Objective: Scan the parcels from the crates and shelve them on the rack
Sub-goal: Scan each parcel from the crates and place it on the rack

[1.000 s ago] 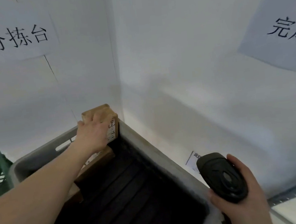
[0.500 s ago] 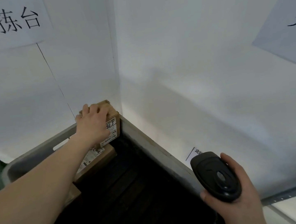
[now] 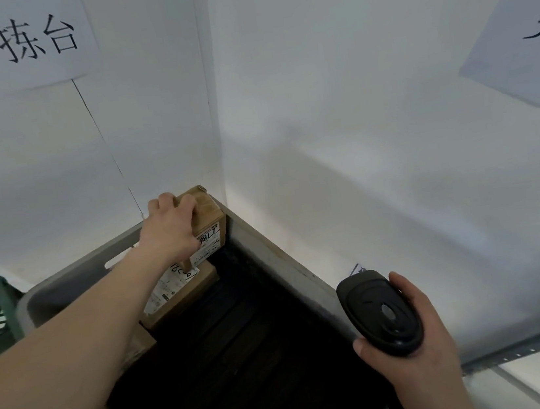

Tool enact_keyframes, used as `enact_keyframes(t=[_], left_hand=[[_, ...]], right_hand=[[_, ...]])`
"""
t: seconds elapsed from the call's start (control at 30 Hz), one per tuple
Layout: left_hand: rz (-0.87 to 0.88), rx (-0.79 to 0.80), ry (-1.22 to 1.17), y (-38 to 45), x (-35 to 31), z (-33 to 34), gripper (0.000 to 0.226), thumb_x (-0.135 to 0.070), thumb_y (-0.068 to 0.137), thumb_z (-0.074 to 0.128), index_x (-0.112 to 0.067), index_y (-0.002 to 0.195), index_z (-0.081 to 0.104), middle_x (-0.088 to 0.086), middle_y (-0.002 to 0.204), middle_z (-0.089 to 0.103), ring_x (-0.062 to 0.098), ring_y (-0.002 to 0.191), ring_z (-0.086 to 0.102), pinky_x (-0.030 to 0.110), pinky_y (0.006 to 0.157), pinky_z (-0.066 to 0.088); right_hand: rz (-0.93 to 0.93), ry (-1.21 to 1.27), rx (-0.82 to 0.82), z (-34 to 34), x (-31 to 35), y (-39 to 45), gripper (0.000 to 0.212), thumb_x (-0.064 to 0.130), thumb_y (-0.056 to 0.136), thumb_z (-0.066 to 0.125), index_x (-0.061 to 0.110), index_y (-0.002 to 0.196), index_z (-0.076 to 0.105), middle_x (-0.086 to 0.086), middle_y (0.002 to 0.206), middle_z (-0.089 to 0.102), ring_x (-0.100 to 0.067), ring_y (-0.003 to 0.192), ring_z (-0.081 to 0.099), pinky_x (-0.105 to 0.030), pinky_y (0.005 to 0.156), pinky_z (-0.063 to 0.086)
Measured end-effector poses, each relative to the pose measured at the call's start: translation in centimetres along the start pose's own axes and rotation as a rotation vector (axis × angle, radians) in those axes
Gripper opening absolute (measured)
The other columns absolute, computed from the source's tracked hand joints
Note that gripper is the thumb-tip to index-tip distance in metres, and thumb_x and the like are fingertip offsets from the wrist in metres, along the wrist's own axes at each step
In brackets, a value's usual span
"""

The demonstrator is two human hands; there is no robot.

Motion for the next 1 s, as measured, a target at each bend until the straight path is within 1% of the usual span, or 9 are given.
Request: enact_keyframes(t=[0.1,0.2,0.37,0.47,0.67,0.8,0.87,0.93,1.0], left_hand=[[0.033,-0.044,0.003,-1.6,-1.0,-0.3,0.055,-0.022,0.073,0.079,-0.022,0.117,0.046,0.011,0.130,0.039,0.033,0.120,0.038,0.042,0.092,0.046],[0.067,-0.060,-0.007,-3.3,-2.4,-0.6,0.058,-0.023,0.072,0.080,-0.020,0.119,0.047,0.011,0.133,0.040,0.034,0.122,0.037,0.045,0.094,0.048],[0.075,-0.083,-0.032,-6.4,-5.1,-2.2,0.062,-0.022,0.071,0.082,-0.020,0.123,0.047,0.010,0.136,0.040,0.034,0.125,0.036,0.043,0.098,0.044],[0.079,-0.103,-0.044,-8.7,-6.9,-3.5,0.063,-0.023,0.070,0.082,-0.021,0.123,0.048,0.009,0.135,0.040,0.033,0.124,0.037,0.042,0.099,0.044],[0.031,-0.151,-0.104,-14.4,-11.1,-6.0,0.068,-0.034,0.069,0.085,-0.023,0.125,0.048,0.007,0.130,0.045,0.031,0.119,0.044,0.045,0.099,0.046],[-0.045,-0.164,-0.305,-19.0,-13.5,-7.4,0.063,-0.041,0.069,0.089,-0.031,0.114,0.046,-0.001,0.115,0.053,0.023,0.102,0.058,0.042,0.087,0.054],[-0.098,-0.174,-0.470,-21.7,-14.6,-7.8,0.060,-0.036,0.072,0.088,-0.030,0.115,0.047,-0.003,0.109,0.058,0.021,0.097,0.060,0.039,0.084,0.054],[-0.161,-0.160,-0.678,-24.4,-15.4,-7.5,0.061,-0.025,0.073,0.089,-0.025,0.119,0.049,-0.001,0.112,0.061,0.023,0.101,0.062,0.042,0.088,0.054],[-0.220,-0.113,-0.917,-27.1,-16.3,-6.8,0.072,-0.014,0.068,0.090,-0.025,0.125,0.047,0.005,0.121,0.063,0.028,0.105,0.066,0.051,0.088,0.059]], right_hand=[[-0.016,-0.003,-0.003,-0.3,0.5,-0.4,0.092,0.011,0.048,0.089,0.043,0.127,0.056,0.025,0.112,0.071,0.002,0.102,0.068,-0.005,0.087,0.047],[-0.029,-0.006,0.012,-0.9,0.9,-0.9,0.096,-0.010,0.057,0.093,0.042,0.127,0.055,0.033,0.111,0.068,0.009,0.102,0.065,-0.001,0.086,0.044],[-0.054,0.027,0.029,-2.5,1.4,-2.1,0.090,0.017,0.053,0.089,0.044,0.131,0.053,0.029,0.114,0.067,0.003,0.107,0.065,-0.005,0.089,0.045],[-0.087,0.051,0.039,-4.1,2.0,-2.9,0.092,0.000,0.060,0.093,0.034,0.136,0.054,0.030,0.111,0.068,0.004,0.106,0.065,-0.004,0.089,0.044],[-0.119,0.103,0.077,-8.8,3.0,-5.5,0.092,-0.012,0.063,0.089,0.024,0.140,0.052,0.034,0.110,0.067,0.007,0.105,0.065,-0.005,0.090,0.047],[-0.156,0.137,0.115,-12.6,3.4,-8.3,0.093,-0.014,0.064,0.088,0.016,0.144,0.050,0.042,0.108,0.064,0.013,0.105,0.062,-0.001,0.087,0.045],[-0.174,0.135,0.131,-14.5,3.2,-9.9,0.093,-0.014,0.064,0.087,0.015,0.143,0.049,0.042,0.108,0.064,0.013,0.106,0.063,-0.003,0.087,0.046],[-0.175,0.130,0.139,-16.3,2.7,-11.6,0.093,-0.011,0.063,0.089,0.017,0.142,0.049,0.040,0.108,0.065,0.011,0.104,0.064,-0.004,0.085,0.048],[-0.160,0.150,0.145,-18.0,2.3,-13.3,0.093,-0.007,0.064,0.091,0.018,0.143,0.050,0.037,0.109,0.066,0.009,0.103,0.065,-0.003,0.084,0.048]])
Point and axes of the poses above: each hand's wrist, its own y-axis towards the middle knuckle, its own z-axis out of the palm, x = y × z, the point moved 7 cm from there along y, towards the middle knuckle
